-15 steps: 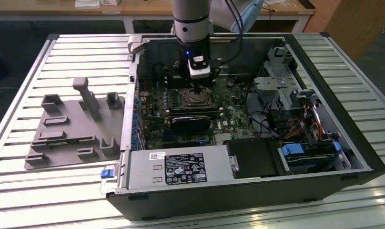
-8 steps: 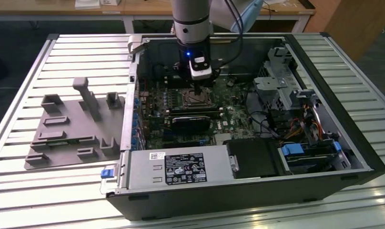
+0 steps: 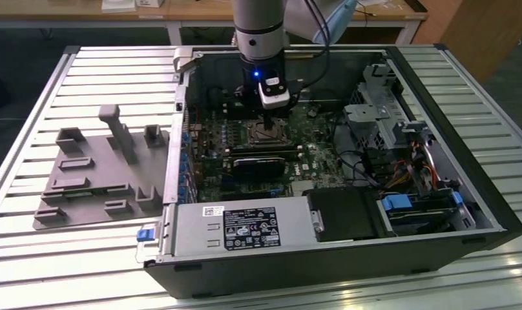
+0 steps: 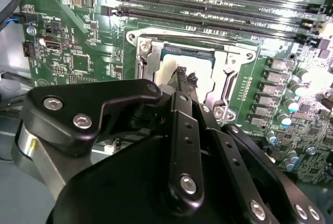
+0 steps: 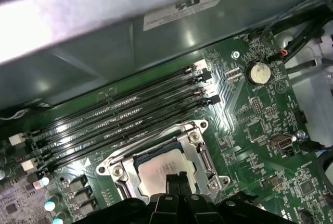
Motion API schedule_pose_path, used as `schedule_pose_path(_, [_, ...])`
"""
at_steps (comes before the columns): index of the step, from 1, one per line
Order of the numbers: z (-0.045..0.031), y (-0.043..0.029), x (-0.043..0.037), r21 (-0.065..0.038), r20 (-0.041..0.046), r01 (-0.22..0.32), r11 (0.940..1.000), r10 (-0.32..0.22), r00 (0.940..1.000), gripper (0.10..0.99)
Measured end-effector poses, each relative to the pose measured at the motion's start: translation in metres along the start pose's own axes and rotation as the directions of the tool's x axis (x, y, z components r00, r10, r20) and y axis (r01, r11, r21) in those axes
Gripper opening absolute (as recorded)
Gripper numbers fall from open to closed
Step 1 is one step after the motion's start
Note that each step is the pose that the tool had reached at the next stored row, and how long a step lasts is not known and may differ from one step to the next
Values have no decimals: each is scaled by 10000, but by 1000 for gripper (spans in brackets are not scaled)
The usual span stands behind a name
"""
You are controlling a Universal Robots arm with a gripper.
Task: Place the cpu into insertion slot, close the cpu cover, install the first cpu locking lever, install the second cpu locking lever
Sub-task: 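Install the first cpu locking lever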
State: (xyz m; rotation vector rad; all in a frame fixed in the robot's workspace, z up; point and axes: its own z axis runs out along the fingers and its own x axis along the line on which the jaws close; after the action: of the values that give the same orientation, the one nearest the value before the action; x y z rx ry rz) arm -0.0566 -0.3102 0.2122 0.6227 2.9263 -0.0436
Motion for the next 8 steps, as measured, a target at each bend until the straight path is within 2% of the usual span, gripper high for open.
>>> schedule_pose_path(3, [-20, 0, -3, 1, 3, 1, 10000, -1, 10000, 102])
schedule_pose_path(8, [-116, 0, -18, -4, 13, 0, 10000, 0, 10000, 102])
